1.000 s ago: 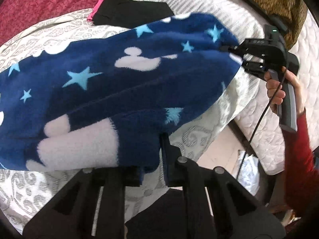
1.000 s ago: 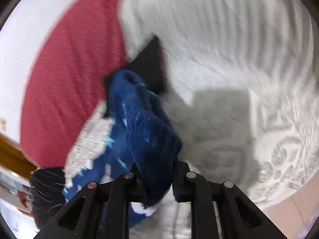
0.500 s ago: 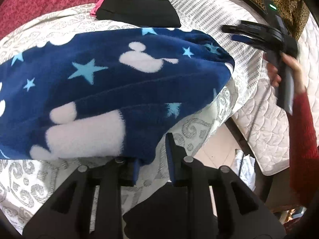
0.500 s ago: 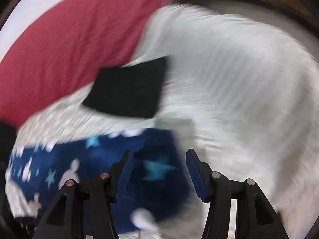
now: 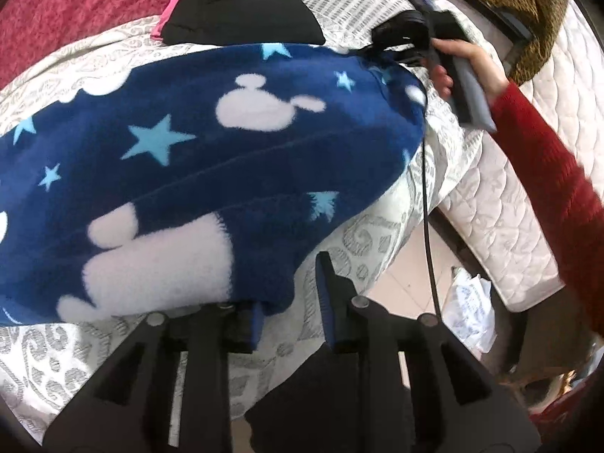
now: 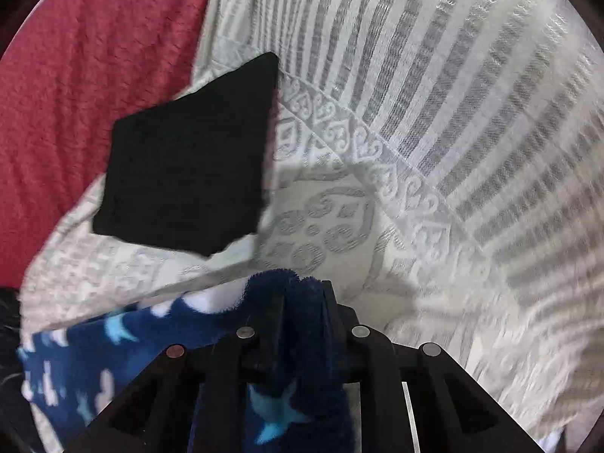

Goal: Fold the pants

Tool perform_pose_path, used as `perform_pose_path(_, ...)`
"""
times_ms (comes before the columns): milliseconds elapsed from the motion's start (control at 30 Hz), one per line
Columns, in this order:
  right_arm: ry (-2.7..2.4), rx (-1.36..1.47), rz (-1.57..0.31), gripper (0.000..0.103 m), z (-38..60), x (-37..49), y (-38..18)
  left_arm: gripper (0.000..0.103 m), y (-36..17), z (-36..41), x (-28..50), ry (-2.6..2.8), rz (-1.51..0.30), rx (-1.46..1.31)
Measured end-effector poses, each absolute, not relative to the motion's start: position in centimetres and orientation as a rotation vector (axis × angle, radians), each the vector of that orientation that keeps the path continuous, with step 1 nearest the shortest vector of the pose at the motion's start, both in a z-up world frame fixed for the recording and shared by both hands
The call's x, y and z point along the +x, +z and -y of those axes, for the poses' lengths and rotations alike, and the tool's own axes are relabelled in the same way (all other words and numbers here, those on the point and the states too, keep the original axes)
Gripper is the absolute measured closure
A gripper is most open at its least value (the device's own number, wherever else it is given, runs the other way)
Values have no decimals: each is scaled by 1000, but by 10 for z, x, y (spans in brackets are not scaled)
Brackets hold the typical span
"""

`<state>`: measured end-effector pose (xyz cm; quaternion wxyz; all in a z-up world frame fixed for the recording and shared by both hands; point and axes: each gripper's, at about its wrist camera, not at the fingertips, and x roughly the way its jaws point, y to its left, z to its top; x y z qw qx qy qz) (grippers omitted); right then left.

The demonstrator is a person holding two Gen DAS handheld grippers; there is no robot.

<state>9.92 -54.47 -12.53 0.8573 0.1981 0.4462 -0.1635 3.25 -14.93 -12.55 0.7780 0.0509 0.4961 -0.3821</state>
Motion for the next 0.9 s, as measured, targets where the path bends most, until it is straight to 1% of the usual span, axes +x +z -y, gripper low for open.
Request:
perform_pose_path(67, -330, 415, -965, 86, 546, 109, -136, 77, -126, 148, 32, -823, -1068, 101)
perform_pose_path(133, -322, 341, -953, 83, 535, 107, -134, 77, -125, 143, 32, -820, -1073, 78)
perform_pose_path(167, -318, 304, -957, 79, 529, 103, -130, 77, -125, 141, 32, -822, -1079, 72)
perform_pose_path(233, -343, 226, -975, 67, 520, 92, -120, 77, -123, 136, 31, -824, -1091, 60)
perform_pose_path(267, -388, 191, -966, 57, 519, 83, -112, 77, -120, 132, 31, -827, -1098, 51)
perform_pose_path(300, -432, 165, -947, 50, 518, 78, -103, 77, -118, 127, 31, -827, -1106, 40)
perform_pose_path(400, -484, 115, -856, 49, 508, 37, -71, 77, -107, 101, 29, -816, -1113, -15)
perform_pose_path(500, -295, 133, -826, 49, 473, 5, -57, 76, -96, 61, 31, -758, -1098, -104)
perform_pose_path(567, -165, 131, -841, 49, 443, -7, -60, 76, -90, 35, 36, -695, -1075, -147)
perform_pose_path(633, -13, 140, -861, 52, 396, -18, -74, 76, -85, 15, 47, -614, -1042, -168)
perform_pose_path(700, 151, 163, -893, 62, 349, -21, -91, 76, -79, 3, 60, -555, -995, -187)
perform_pose_path(767, 263, 157, -921, 62, 314, -20, -106, 72, -82, -3, 76, -517, -975, -197)
perform_pose_path(800, 298, 125, -952, 62, 294, -18, -117, 65, -88, -2, 85, -489, -975, -181)
perform_pose_path(833, 286, 70, -995, 62, 278, -15, -130, 63, -96, 1, 93, -463, -985, -152)
perform_pose_path(900, 207, -13, -1091, 63, 263, -9, -158, 63, -121, 7, 108, -376, -1061, -52)
